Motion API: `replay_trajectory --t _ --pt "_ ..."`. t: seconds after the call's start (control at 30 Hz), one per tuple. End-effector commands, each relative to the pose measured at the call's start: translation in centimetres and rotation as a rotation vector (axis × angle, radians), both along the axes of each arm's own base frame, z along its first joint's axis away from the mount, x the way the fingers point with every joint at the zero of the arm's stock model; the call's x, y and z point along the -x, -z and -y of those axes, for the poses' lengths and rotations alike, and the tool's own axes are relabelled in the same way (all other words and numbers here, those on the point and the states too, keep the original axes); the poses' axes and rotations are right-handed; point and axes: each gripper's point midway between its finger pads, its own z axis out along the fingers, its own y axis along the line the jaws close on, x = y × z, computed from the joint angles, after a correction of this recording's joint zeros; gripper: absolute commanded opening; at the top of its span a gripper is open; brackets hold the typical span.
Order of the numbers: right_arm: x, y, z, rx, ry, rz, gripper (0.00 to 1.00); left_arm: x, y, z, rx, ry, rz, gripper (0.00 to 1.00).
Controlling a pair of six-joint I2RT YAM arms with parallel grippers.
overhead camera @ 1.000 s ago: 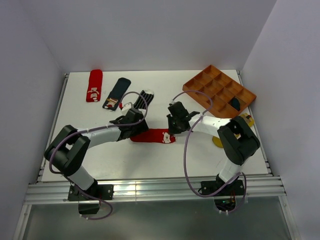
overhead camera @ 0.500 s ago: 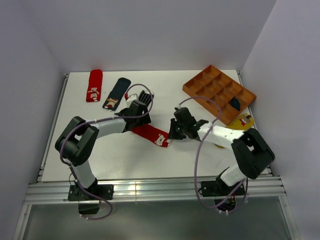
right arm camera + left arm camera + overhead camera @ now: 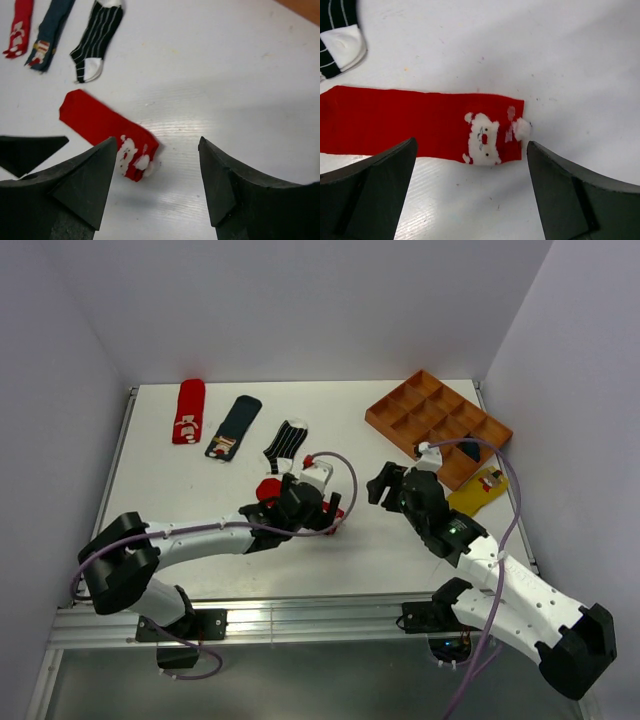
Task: Roll the socks
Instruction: Adjust the sock at the center of the board, then roll the sock at the center of the board.
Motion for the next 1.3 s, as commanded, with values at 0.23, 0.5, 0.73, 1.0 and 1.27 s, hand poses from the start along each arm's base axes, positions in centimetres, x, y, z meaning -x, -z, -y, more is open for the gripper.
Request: replay_trajectory --t 0.23,0.5,0.73,1.0,1.27 --pt "0.4 4.2 4.7 0.093 0.151 -0.105 0.70 3.2 3.2 5.4 -0.307 0.211 0.127 0.87" --pt "0.1 4.8 6.9 0.047 0.199 -0.102 0.80 3.5 4.7 6.6 -0.387 0.271 0.130 0.74" --pt "-0.1 4.8 7.4 0.033 0.208 -0.098 0.83 3.5 5.9 6.8 -0.445 0.305 0.111 0.65" --pt "-0.3 4.9 7.0 0.017 0.181 -0.100 0.83 3.3 6.9 6.1 -0.499 0.290 0.103 0.62" --pt "-0.3 5.1 6.6 -0.002 0.159 -0.107 0.83 3.1 7.9 5.6 -0.544 0.280 0.098 0.57"
